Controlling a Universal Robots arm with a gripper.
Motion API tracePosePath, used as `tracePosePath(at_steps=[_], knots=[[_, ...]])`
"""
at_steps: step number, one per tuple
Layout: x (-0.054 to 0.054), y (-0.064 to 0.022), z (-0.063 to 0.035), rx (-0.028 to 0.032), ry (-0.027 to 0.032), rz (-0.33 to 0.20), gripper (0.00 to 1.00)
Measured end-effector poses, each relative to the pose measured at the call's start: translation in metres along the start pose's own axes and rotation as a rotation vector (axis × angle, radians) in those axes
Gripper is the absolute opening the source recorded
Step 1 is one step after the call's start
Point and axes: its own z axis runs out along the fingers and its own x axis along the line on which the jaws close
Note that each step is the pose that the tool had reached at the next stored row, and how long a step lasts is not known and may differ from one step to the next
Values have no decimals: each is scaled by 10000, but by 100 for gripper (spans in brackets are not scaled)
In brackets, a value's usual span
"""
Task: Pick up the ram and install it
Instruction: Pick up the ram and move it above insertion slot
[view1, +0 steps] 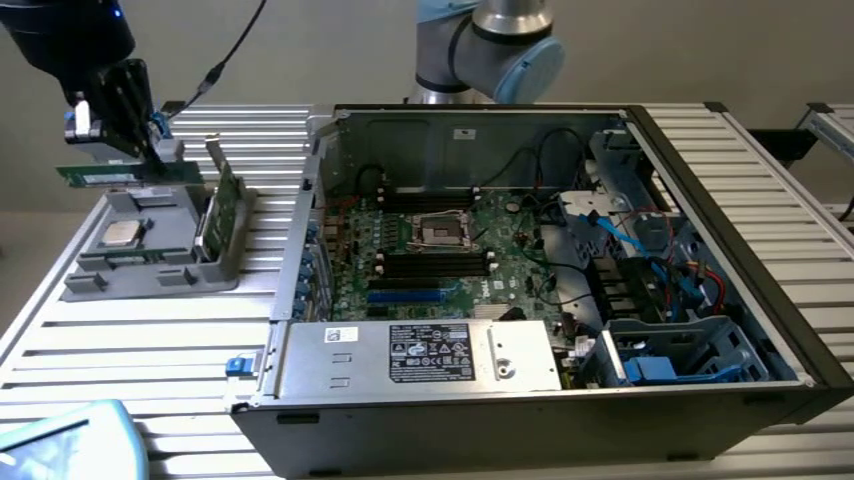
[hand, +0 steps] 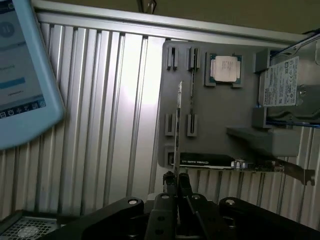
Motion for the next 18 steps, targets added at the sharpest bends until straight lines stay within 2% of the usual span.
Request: tracePosePath(at_steps=[6,14,18], knots=[[16,-209,-120,-101,30,5,14],[37,-465,-263,-280,90,13,14],[50,-625,-338,-310,139,17,14]])
